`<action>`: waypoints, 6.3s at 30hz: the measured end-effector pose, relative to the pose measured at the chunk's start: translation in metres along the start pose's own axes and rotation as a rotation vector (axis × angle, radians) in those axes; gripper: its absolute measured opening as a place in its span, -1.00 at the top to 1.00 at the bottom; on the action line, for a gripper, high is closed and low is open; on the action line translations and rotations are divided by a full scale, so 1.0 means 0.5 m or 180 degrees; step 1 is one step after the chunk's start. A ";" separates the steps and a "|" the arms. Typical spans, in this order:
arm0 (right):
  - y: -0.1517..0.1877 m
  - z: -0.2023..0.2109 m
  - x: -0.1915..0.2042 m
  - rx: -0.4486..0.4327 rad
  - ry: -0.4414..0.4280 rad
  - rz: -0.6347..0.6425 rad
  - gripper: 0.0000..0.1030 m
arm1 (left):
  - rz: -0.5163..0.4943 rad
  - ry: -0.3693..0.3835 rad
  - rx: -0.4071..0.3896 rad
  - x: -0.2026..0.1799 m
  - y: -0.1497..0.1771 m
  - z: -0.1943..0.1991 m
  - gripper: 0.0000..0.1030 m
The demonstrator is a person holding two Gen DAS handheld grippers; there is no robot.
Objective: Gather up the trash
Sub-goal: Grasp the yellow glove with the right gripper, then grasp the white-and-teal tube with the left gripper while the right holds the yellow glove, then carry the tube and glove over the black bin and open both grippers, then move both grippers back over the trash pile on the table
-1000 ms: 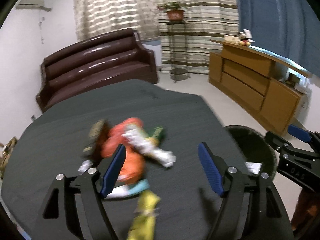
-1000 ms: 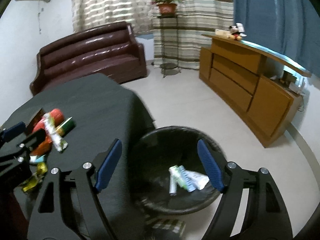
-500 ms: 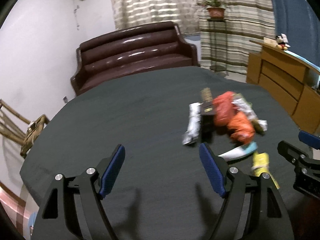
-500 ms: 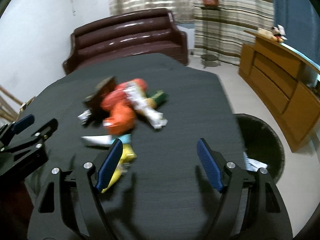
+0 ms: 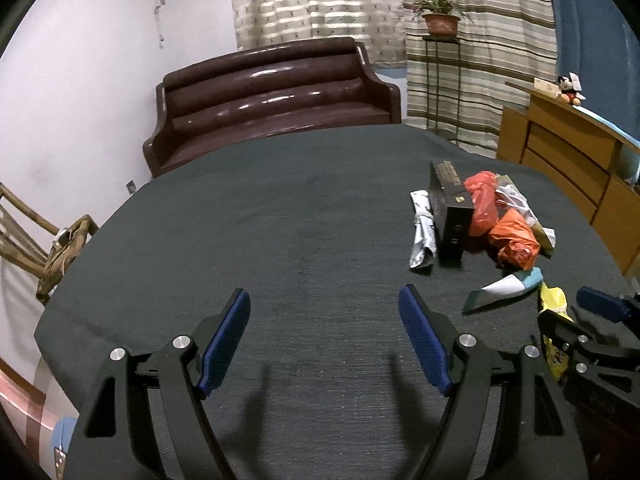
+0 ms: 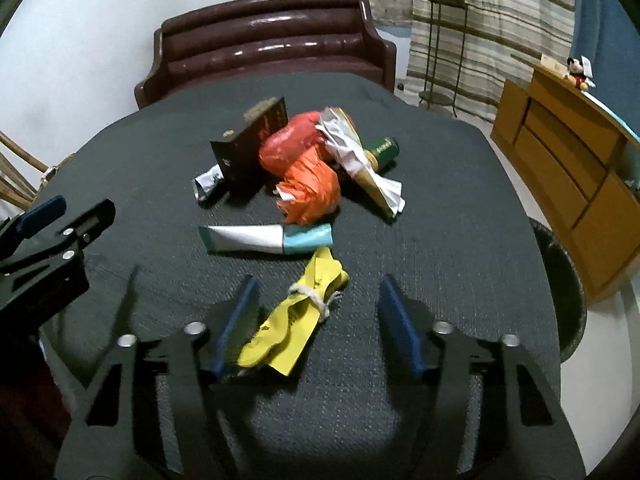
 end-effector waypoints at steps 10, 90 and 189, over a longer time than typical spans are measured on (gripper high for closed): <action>0.021 0.006 -0.022 0.0015 -0.0035 -0.0065 0.54 | -0.0098 0.0188 0.0049 -0.039 0.018 0.006 -0.44; 0.055 0.017 -0.205 -0.0082 0.0030 -0.0485 0.54 | -0.0814 0.1087 0.0850 -0.293 0.131 -0.032 0.68; 0.050 0.051 -0.509 -0.0356 0.0724 -0.0736 -0.22 | -0.0508 0.0770 0.0078 -0.414 -0.018 -0.016 -0.28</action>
Point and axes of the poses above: each gripper's, at about its wrist camera, not at the fingertips, and z roughly against the way its jaws point, x to its left, y to its underside, the point moved 9 cm from there along -z, roughly the way its jaws point, and after that the axes turned 15 degrees about z, right-handed, at the moved point
